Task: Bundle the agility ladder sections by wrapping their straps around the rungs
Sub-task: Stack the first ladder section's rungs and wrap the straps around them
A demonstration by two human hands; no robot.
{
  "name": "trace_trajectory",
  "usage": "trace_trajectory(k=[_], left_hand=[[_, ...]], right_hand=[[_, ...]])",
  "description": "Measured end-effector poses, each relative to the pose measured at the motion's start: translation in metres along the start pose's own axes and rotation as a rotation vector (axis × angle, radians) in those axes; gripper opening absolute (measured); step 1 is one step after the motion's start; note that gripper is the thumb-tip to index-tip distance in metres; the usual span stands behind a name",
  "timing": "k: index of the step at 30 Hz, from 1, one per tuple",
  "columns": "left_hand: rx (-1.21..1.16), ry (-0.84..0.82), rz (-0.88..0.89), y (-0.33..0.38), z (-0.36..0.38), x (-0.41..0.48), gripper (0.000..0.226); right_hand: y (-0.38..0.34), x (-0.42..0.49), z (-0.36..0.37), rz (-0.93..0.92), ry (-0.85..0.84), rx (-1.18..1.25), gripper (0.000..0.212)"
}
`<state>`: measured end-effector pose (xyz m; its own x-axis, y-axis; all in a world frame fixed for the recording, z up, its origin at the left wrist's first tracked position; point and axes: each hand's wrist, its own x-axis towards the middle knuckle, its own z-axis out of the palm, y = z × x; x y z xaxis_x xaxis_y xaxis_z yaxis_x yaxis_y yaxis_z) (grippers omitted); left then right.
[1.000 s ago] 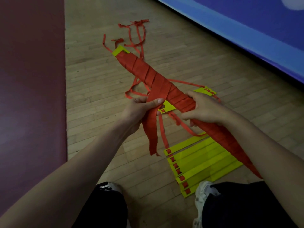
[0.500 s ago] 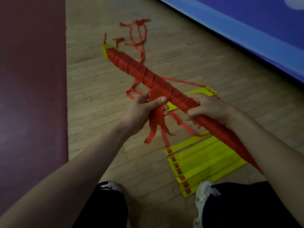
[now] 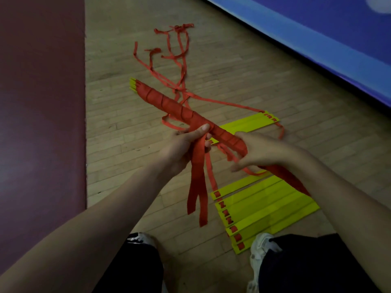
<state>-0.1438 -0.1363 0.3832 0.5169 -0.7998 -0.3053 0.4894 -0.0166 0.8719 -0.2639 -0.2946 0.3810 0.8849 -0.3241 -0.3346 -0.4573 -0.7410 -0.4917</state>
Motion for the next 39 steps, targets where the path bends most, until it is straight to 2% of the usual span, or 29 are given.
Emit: trace_trajectory(k=[2,4,7,14,17,22,25,29,33,36,39], left_hand=[[-0.029,0.057,-0.015,0.001,-0.001,0.003,0.007],[-0.066,0.091,-0.017,0.002,-0.002,0.005,0.008],[-0.077,0.068,0.017,0.004,-0.002,0.003,0.007],[0.057,0.018,0.103,0.011,0.012,-0.01,0.006],[0.093,-0.008,0.11,0.012,0.019,-0.021,0.008],[0.126,-0.007,0.08,0.007,0.023,-0.032,0.014],[0.14,0.022,0.134,0.003,0.021,-0.033,0.014],[0.287,0.004,0.221,-0.005,0.016,-0.034,0.019],[0.234,-0.005,0.169,-0.021,0.011,-0.035,0.019],[0.196,0.036,0.144,-0.029,0.008,-0.033,0.016],[0.213,0.07,0.124,-0.03,0.005,-0.029,0.018]], right_hand=[[-0.002,0.001,0.006,0.007,0.286,-0.198,0.04],[-0.006,-0.003,0.006,0.001,0.478,-0.325,0.032],[-0.011,-0.009,0.002,-0.038,0.541,-0.424,0.035],[-0.012,-0.024,-0.018,-0.03,0.578,-0.196,0.042],[-0.012,-0.032,-0.033,-0.069,0.483,-0.004,0.036],[-0.02,-0.047,-0.03,-0.053,0.151,0.571,0.02],[-0.021,-0.052,-0.026,-0.03,-0.018,0.784,0.026],[-0.014,-0.049,-0.024,0.018,-0.196,0.789,0.042],[-0.008,-0.047,-0.015,0.053,-0.33,0.748,0.032],[-0.006,-0.044,-0.009,0.03,-0.31,0.659,0.039],[-0.004,-0.039,-0.004,0.0,-0.204,0.576,0.054]])
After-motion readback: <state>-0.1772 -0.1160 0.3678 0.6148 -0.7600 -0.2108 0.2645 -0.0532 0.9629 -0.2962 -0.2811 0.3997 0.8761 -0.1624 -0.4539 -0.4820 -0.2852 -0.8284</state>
